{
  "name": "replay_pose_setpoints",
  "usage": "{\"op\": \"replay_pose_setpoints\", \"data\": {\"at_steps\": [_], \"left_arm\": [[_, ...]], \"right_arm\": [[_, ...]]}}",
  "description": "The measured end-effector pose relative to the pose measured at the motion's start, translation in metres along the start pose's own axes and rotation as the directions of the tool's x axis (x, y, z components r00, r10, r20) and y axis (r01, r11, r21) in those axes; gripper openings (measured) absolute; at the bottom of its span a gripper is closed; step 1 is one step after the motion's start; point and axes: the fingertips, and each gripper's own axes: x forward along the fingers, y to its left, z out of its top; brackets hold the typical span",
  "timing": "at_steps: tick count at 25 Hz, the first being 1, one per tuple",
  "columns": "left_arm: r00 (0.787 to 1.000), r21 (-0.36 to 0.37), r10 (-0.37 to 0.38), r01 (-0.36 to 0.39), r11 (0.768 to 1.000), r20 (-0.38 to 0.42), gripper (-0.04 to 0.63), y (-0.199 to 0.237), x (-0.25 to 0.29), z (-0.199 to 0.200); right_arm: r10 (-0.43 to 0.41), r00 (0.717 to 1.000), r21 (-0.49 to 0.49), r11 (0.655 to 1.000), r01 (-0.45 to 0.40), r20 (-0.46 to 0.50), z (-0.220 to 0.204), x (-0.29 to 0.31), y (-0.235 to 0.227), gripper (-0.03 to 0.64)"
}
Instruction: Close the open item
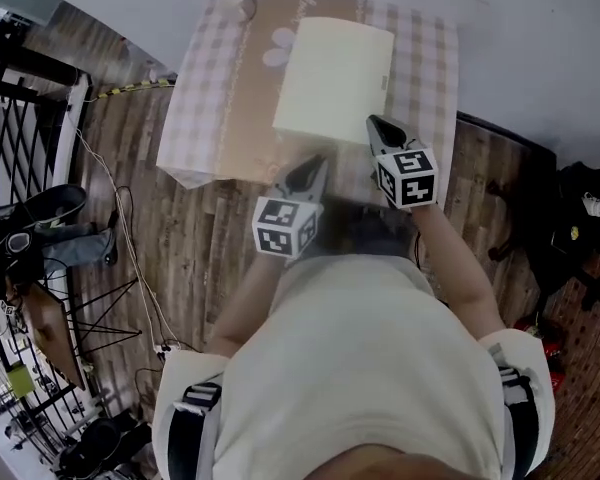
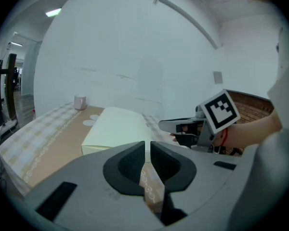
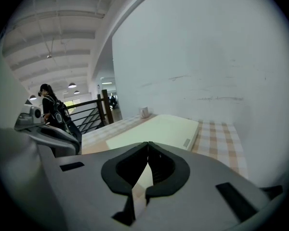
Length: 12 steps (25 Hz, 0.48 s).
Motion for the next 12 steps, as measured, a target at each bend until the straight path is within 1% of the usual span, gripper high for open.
{"op": "replay_pose_setpoints", "data": {"at_steps": [4,12], "left_arm": [[0.999,0.025,-0.031,0.03,0.999,0.019,0.035,0.013,-0.02,0.016],[0.996,0.062,-0.082,0.079,0.995,0.044,0.035,0.017,-0.081,0.0]], "right_arm": [[-0.035,0.998,0.0,0.999,0.035,0.046,0.017,-0.028,0.028,0.0],[-0.11,0.986,0.047,0.993,0.105,0.122,0.006,-0.086,0.096,0.0]]}}
